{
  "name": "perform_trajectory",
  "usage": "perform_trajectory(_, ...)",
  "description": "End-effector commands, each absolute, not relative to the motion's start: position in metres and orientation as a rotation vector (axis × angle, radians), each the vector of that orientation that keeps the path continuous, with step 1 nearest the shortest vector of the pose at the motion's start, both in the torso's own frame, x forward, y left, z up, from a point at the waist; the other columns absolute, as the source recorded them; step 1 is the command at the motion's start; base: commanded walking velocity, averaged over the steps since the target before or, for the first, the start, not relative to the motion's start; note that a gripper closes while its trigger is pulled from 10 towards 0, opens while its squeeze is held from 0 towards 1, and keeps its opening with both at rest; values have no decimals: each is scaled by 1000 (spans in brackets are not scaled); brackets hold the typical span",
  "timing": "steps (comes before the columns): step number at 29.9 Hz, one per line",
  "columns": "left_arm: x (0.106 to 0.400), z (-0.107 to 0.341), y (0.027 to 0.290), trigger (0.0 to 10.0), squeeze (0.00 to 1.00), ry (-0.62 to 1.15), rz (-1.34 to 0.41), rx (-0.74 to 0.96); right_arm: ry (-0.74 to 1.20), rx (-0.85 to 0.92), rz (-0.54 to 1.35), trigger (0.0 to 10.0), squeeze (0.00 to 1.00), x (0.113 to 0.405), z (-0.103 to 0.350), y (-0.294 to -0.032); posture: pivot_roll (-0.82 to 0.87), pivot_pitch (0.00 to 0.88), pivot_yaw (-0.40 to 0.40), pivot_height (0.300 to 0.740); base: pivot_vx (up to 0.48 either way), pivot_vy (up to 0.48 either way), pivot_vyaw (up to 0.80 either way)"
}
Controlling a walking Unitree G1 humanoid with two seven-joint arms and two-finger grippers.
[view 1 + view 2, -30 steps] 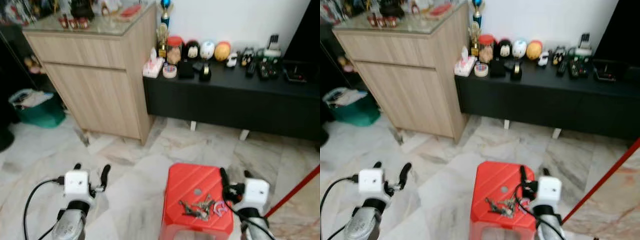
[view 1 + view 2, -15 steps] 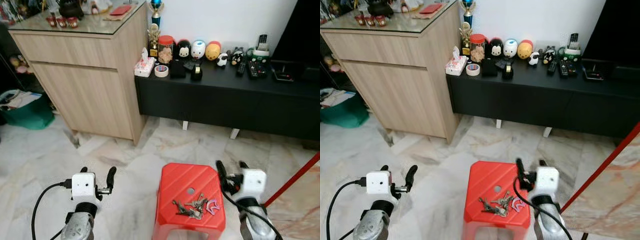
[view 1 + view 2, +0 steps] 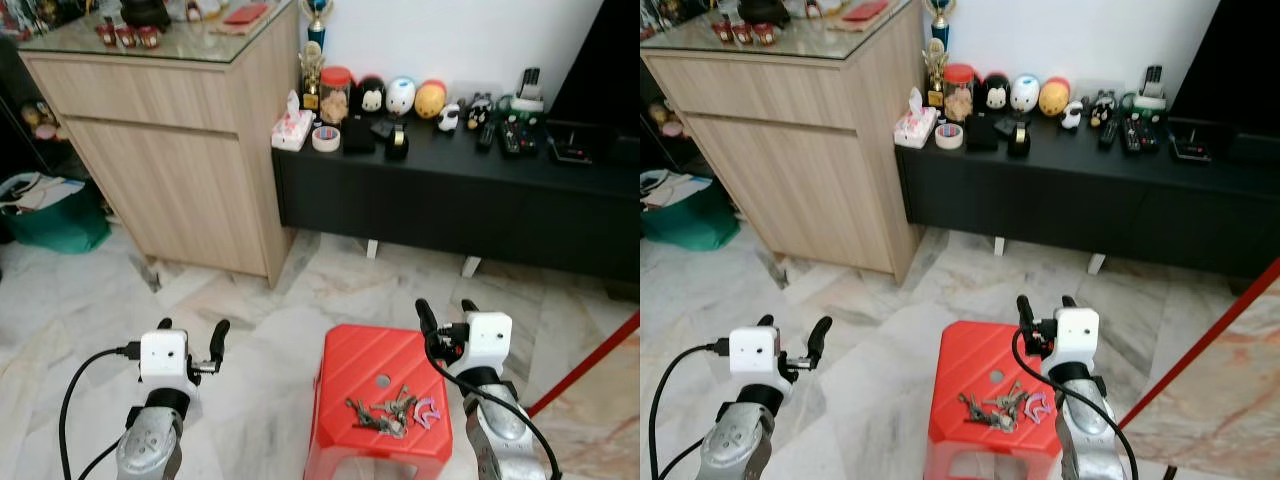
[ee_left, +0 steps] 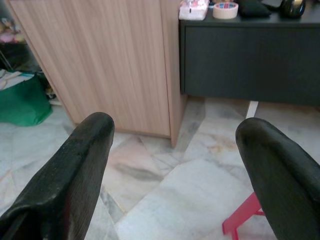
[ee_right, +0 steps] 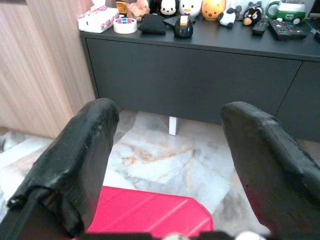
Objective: Hang keys on a hook
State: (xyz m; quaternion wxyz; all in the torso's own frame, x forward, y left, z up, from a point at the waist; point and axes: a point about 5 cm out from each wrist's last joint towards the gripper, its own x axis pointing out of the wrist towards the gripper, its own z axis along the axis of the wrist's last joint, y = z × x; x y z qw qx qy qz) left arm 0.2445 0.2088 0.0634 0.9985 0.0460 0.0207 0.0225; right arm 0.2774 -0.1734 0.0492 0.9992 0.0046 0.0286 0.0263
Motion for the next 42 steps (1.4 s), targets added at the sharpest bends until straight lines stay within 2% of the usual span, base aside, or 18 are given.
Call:
perform_trajectory(1,247,63,206,10000,0,50,29,86,73,12,48,10000,0,278,48,-175,-2,48,17,721,0,0,0)
perform_trajectory(5,248,63,204,10000,0,47,27,80,82,10,50,10000,0,278,46,-175,0,48,16,706,0,0,0)
perform_trajectory(10,241,57,204,10000,0,64,29,76,87,10,67,10000,0,275,43,-170,0,46,10,667,0,0,0)
perform_trajectory(34,243,54,194,10000,0,82,12,45,119,6,69,10000,0,275,39,-170,1,64,1,667,0,0,0)
perform_trajectory(36,243,54,194,10000,0,83,13,43,121,7,76,10000,0,275,39,-168,1,64,1,652,0,0,0)
perform_trajectory(42,243,54,194,10000,0,86,14,44,91,16,86,10000,0,275,42,-166,4,72,2,647,0,0,0)
